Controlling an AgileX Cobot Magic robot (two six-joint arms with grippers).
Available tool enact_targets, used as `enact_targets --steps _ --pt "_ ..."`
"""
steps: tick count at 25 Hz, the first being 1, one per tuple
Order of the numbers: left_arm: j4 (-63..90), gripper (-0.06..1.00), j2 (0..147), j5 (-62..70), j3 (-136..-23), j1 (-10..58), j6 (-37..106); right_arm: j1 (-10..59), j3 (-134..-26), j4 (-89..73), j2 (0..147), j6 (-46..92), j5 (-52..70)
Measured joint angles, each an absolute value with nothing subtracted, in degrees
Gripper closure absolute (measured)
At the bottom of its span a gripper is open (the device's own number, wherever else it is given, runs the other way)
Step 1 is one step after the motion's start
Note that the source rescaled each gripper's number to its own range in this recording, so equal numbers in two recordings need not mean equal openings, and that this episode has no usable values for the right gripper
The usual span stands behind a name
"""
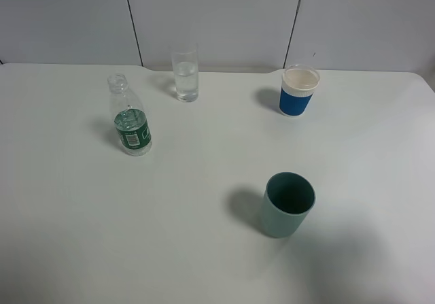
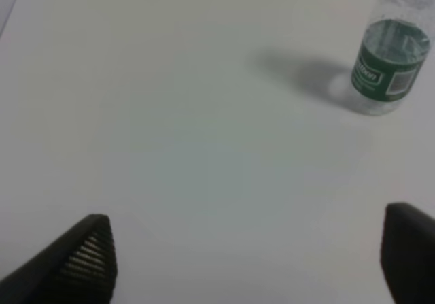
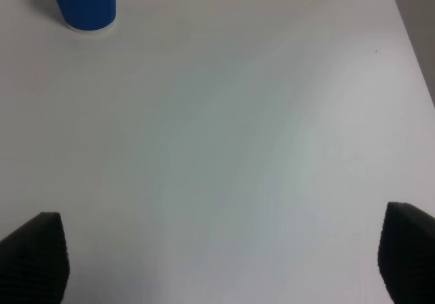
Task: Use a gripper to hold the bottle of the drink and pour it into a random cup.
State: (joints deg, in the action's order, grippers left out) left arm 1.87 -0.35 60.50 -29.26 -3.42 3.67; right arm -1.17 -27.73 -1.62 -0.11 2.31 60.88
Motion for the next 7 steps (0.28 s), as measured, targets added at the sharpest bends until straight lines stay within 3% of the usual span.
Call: enact_targets --steps 7 --pt "1.9 0.2 -0.3 60.5 -29.3 -3.4 3.7 -1.2 -27.7 -1.6 -0.1 2.3 60.9"
